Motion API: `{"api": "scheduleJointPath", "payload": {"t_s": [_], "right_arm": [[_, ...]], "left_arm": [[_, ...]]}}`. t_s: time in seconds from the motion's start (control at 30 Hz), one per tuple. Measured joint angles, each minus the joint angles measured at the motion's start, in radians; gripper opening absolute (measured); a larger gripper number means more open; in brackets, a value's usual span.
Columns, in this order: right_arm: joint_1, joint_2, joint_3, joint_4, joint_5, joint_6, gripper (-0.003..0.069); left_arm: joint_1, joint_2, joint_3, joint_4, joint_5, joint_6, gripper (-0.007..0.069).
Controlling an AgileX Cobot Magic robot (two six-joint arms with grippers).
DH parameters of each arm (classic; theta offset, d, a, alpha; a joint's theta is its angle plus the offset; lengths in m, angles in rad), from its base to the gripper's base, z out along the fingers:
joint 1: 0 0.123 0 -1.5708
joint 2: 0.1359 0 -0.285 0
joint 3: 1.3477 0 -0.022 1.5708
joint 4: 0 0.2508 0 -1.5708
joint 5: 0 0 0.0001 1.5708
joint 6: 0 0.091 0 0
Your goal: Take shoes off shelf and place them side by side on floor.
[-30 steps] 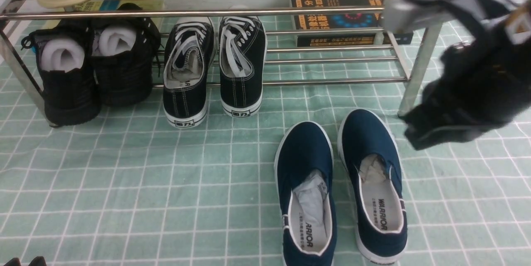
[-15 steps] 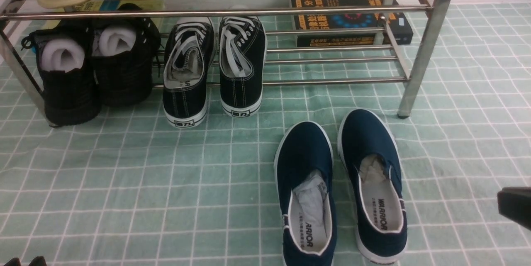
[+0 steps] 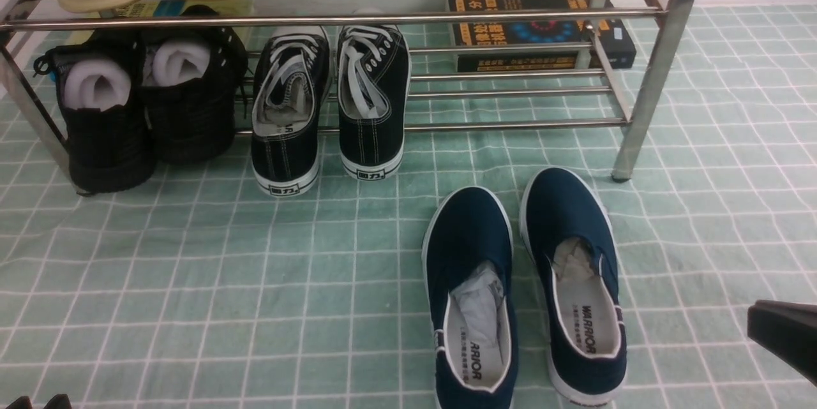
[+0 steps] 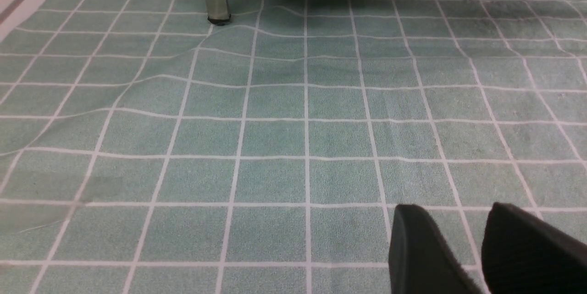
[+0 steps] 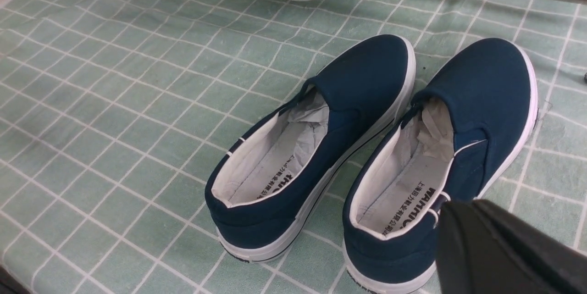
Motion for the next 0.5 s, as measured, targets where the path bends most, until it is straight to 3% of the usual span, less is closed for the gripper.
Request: {"api": "scheduleJointPath", "payload": {"t_s": [0.5], "right_arm": [[0.0, -0.001, 0.001, 0.0, 0.004, 0.0, 0.0003]], "left_arm": [[0.0, 0.0, 0.0, 0.0, 0.0, 0.0, 0.0242]]}}
